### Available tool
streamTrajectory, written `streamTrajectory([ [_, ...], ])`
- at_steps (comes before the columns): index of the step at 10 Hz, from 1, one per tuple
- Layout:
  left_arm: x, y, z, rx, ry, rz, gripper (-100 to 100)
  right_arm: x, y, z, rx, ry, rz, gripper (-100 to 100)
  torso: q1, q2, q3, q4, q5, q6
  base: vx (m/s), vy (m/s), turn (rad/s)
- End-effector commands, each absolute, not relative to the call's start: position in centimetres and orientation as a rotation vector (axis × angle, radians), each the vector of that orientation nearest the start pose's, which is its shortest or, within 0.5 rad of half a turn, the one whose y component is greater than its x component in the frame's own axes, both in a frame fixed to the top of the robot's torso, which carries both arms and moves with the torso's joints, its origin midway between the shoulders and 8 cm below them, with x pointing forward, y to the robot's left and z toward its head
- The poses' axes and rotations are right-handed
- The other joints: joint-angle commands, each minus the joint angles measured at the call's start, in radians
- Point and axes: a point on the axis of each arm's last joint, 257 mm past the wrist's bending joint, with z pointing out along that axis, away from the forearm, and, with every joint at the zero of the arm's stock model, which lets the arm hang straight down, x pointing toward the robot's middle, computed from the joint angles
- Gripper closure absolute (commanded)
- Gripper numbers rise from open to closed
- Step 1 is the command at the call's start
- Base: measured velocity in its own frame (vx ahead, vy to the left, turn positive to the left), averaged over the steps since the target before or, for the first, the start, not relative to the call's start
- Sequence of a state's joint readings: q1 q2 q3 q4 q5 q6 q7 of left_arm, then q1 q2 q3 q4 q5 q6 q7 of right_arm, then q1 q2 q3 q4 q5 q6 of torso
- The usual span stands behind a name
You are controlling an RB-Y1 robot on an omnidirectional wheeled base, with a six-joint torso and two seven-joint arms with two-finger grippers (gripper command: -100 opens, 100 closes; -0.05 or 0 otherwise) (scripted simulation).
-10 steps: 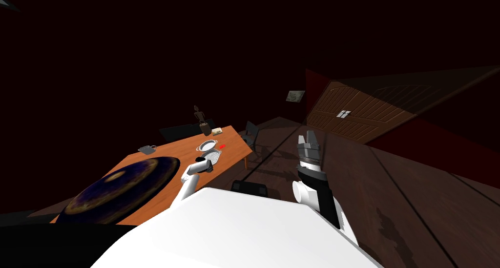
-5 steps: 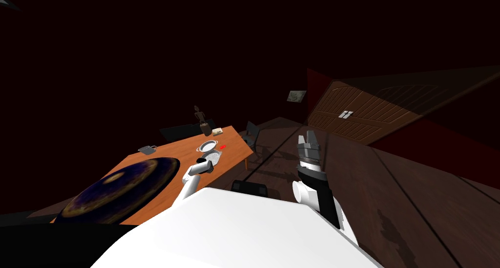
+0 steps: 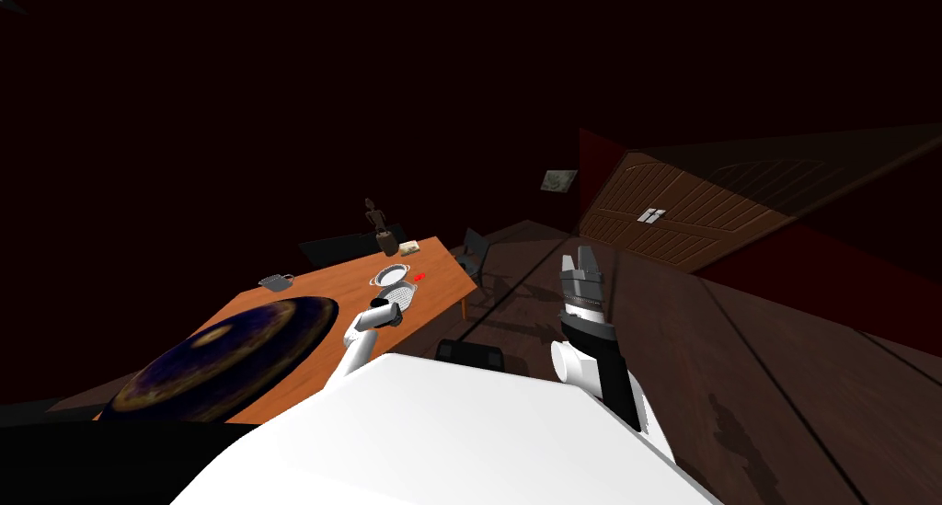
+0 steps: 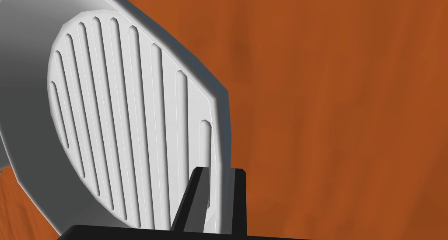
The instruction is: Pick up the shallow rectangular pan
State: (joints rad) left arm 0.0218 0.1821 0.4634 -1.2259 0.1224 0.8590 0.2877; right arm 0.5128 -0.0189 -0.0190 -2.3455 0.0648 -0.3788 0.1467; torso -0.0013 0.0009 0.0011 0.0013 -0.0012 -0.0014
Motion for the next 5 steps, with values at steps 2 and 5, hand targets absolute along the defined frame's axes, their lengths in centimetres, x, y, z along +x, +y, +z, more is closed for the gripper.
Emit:
streamTrajectory([
  [2,31.70,47.66,-51.02,-2.541,1.042,-0.323,100,35.01,-28.00,2.60,0.595,0.742,1.083,0,-0.001,0.002,0.001,0.001,0.000,0.000,-0.048,-0.025,-0.036],
  [5,31.74,47.70,-50.81,-2.543,1.042,-0.321,0,35.01,-28.00,2.59,0.595,0.742,1.083,0,-0.002,0.003,0.002,0.001,-0.001,-0.001,-0.023,-0.012,-0.007],
])
